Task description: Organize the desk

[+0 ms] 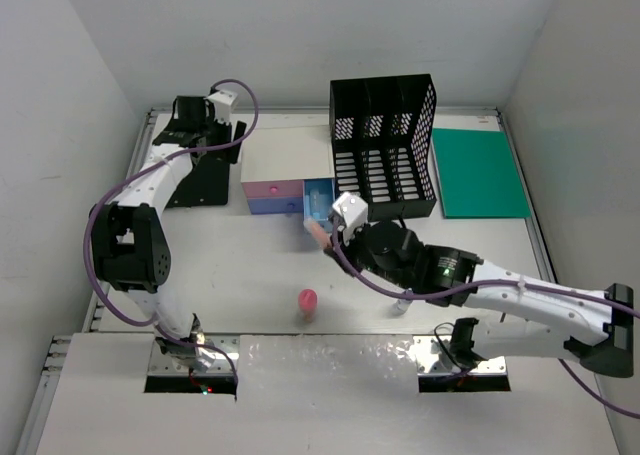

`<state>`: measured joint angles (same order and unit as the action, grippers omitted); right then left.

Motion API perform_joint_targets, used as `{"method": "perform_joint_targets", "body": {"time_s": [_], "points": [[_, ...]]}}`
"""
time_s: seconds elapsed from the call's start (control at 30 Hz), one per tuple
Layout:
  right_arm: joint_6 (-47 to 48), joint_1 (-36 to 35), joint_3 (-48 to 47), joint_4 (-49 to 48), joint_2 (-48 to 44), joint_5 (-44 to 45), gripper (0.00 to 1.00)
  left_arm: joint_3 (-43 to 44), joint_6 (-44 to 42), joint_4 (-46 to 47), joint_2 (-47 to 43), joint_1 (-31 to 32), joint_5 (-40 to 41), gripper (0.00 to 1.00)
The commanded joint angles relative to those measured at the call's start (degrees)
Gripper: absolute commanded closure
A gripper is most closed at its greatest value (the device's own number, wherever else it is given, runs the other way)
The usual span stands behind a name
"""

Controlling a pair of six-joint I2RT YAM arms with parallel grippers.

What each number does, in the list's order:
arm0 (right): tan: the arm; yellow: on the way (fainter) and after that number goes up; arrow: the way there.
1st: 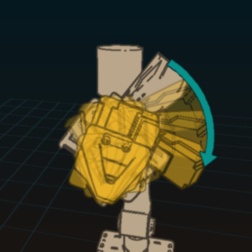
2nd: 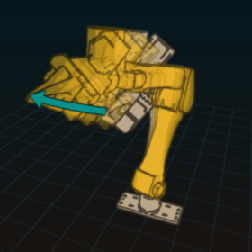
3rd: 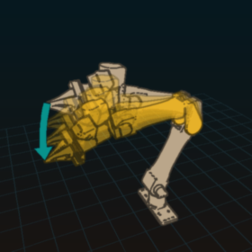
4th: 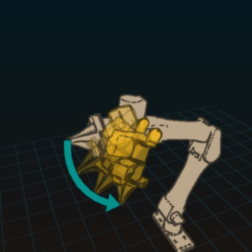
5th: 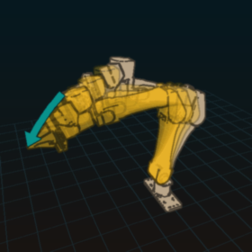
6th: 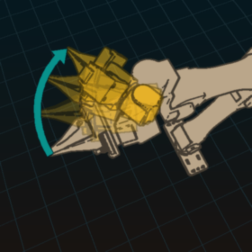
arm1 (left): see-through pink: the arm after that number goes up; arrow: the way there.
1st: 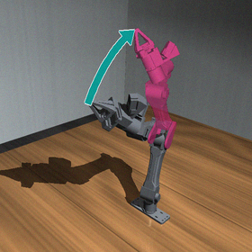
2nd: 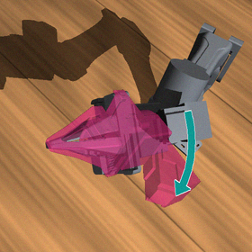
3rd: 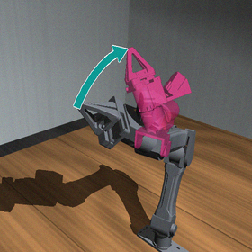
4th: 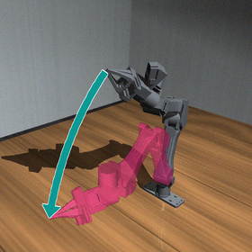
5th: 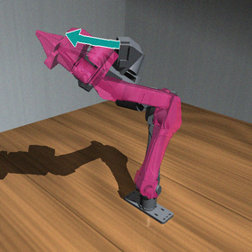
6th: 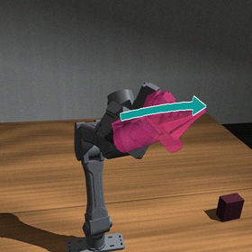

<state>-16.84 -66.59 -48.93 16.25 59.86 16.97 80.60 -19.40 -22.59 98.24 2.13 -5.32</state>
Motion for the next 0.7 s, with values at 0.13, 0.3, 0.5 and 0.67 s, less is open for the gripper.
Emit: {"method": "perform_joint_targets", "body": {"time_s": [0.13,0.3,0.5,0.67], "points": [[9.9,6.5,-10.9,-19.1,12.9,18.4,1.0,1.8,0.8,0.4,-1.7,-0.3,-0.7,0.12],[7.4,14.1,-15.7,-19.6,24.1,13.8,1.0,1.8,0.4,0.2,-2.3,-0.3,0.0,0.12],[5.2,14.5,-14.6,-21.6,30.0,9.8,1.0,1.7,0.3,0.7,-1.4,-0.3,0.3,0.12],[3.5,14.7,-14.3,-20.4,33.1,9.0,1.0,1.4,-0.1,0.6,-1.2,-0.3,0.5,0.12]]}}
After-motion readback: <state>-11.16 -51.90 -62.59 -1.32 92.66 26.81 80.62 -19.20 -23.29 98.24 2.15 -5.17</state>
